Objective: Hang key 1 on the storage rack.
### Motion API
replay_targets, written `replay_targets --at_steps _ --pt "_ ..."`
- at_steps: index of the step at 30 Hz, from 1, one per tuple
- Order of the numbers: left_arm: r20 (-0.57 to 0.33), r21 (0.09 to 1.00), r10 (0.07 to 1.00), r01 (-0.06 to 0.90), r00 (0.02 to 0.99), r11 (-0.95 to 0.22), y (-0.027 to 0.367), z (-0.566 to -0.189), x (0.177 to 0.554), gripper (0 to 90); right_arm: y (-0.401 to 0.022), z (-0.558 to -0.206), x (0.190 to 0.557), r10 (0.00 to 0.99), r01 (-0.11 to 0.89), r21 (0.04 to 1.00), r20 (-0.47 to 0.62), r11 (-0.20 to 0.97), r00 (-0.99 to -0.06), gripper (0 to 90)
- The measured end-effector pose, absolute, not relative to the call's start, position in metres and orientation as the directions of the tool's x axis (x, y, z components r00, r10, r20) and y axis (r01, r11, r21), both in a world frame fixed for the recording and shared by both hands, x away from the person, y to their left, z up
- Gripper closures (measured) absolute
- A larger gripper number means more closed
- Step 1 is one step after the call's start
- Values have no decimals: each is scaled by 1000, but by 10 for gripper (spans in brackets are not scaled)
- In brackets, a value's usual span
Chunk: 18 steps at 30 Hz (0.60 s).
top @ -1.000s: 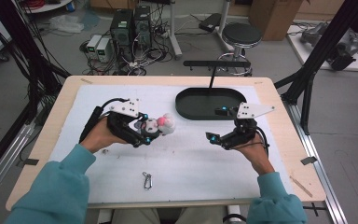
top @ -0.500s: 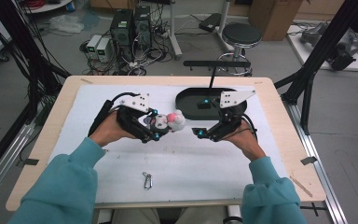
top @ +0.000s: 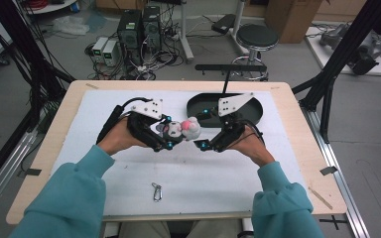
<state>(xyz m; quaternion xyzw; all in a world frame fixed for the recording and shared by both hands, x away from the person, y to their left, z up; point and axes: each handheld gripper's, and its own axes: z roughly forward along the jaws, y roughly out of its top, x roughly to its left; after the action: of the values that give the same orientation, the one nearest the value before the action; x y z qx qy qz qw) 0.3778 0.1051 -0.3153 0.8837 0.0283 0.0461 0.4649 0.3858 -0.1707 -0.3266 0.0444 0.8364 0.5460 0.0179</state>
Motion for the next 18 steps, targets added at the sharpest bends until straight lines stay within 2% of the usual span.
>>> replay_targets --at_steps 3,4,11,18 --pt "55 824 89 5 995 -567 104 -316 377 362 -168 -327 386 80 52 912 22 406 -997 67" --pt "55 820 86 4 995 -573 104 -316 377 362 -167 -326 387 63 53 914 31 402 -998 172" --pt "56 816 77 -1 995 -579 102 -317 377 362 -168 -324 388 57 61 916 42 396 -997 182" --pt "57 816 71 -6 996 -579 101 -317 376 362 -166 -323 388 40 37 915 22 402 -999 314"
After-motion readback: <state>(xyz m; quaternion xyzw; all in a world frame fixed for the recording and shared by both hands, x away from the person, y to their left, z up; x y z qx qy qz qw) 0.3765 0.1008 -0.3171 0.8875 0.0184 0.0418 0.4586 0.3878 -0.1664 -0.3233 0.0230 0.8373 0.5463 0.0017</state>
